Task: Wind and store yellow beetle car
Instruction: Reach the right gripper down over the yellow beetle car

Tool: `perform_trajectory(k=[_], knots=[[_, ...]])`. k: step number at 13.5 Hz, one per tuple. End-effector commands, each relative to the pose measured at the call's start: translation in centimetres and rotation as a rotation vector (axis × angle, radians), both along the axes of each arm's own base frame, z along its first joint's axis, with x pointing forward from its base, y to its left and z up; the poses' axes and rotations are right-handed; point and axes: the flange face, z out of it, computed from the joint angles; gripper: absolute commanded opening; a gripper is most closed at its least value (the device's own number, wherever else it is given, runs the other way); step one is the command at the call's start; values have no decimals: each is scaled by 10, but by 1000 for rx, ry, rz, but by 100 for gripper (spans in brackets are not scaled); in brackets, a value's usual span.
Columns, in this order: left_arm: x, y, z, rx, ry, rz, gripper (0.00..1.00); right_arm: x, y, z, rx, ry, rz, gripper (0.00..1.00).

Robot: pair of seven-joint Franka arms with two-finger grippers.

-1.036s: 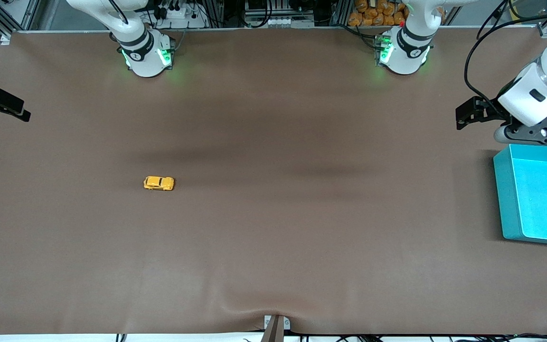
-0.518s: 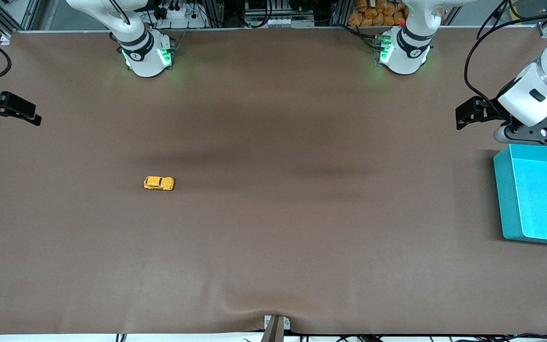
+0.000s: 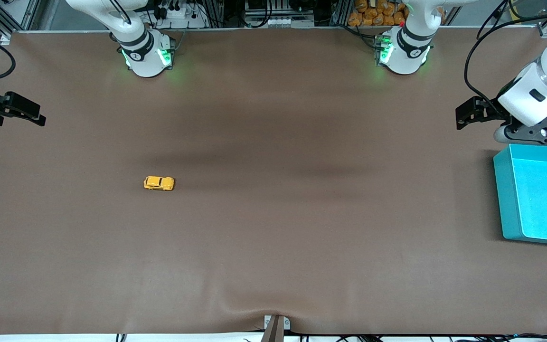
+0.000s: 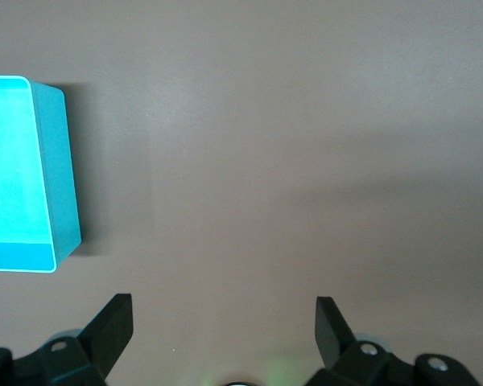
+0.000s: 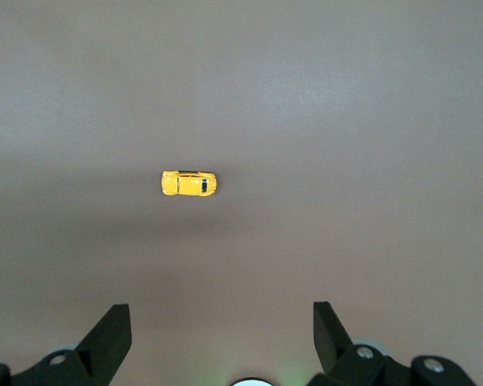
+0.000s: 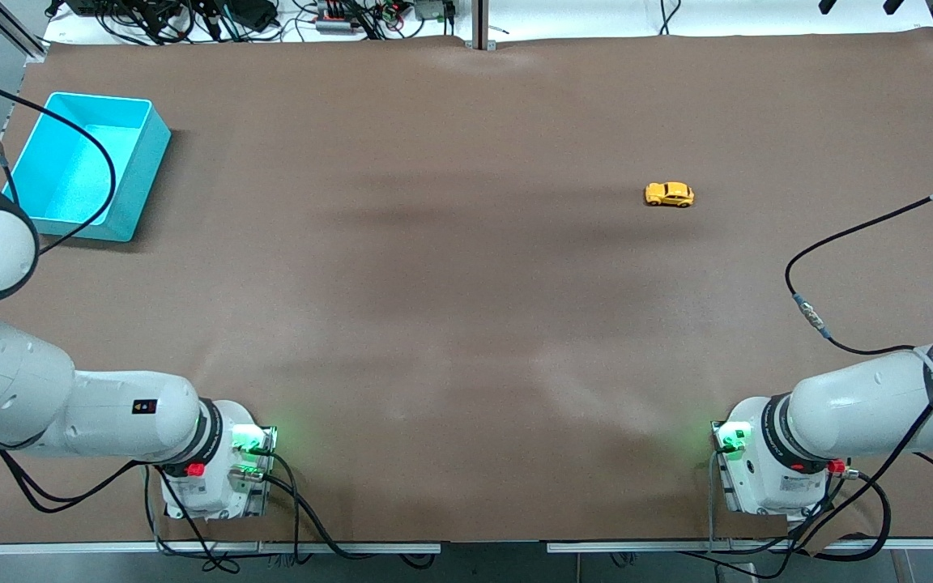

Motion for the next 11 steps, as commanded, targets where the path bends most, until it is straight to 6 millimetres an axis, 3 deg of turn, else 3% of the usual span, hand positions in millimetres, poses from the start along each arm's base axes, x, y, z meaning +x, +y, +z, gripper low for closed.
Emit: perform_trajectory(k=[1,3,5,11], knots=[[-5,1,7,10,-1,12,100,0,6,1,16,-3,8,100],[-4,1,6,10,1,12,100,-5,28,3,15,14,64,100],[-4,1,6,10,1,12,100,-7,30,-4,27,42,199,100],[-4,1,6,10,1,13,100,23,65,-111,50,114,432,100]])
